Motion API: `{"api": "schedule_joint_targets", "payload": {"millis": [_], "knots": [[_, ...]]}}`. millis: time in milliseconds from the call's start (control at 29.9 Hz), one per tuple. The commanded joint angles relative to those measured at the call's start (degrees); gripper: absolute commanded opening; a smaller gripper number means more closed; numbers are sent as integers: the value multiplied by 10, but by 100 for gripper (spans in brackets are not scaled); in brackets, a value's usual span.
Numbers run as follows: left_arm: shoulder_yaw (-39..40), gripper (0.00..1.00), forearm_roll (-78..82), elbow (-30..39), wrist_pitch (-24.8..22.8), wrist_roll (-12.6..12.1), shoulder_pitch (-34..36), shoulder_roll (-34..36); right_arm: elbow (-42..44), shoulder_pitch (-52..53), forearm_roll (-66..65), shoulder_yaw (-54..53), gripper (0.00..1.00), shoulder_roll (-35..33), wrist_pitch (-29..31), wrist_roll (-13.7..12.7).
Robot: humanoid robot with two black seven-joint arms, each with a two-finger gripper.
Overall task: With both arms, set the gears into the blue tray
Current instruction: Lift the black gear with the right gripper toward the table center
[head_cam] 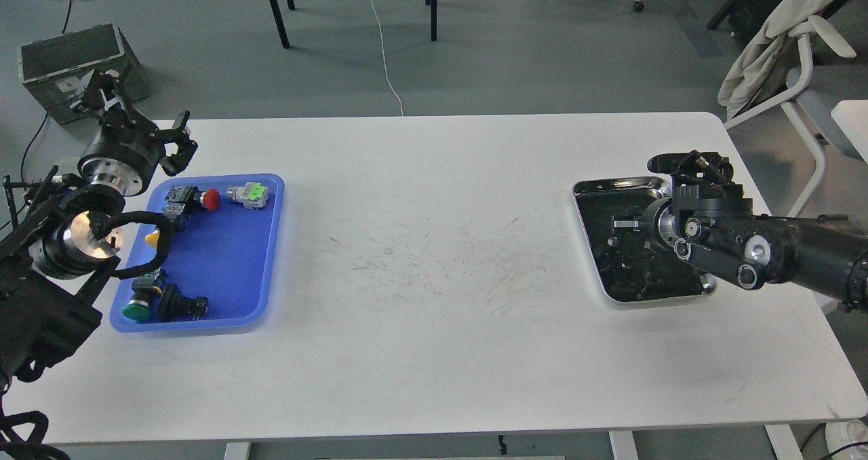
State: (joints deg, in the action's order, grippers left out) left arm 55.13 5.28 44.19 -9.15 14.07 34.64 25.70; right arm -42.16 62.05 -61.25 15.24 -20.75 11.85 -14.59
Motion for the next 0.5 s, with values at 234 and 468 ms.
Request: {"api": "schedule_joint_targets", "payload": {"millis": [234,468], "knots": [[0,98,0,-1,0,0,-3,8,-53,95,8,-28,2,-20,0,10],[1,98,0,-1,0,0,-3,13,-140,195,32,-123,2,-58,-3,43]]}}
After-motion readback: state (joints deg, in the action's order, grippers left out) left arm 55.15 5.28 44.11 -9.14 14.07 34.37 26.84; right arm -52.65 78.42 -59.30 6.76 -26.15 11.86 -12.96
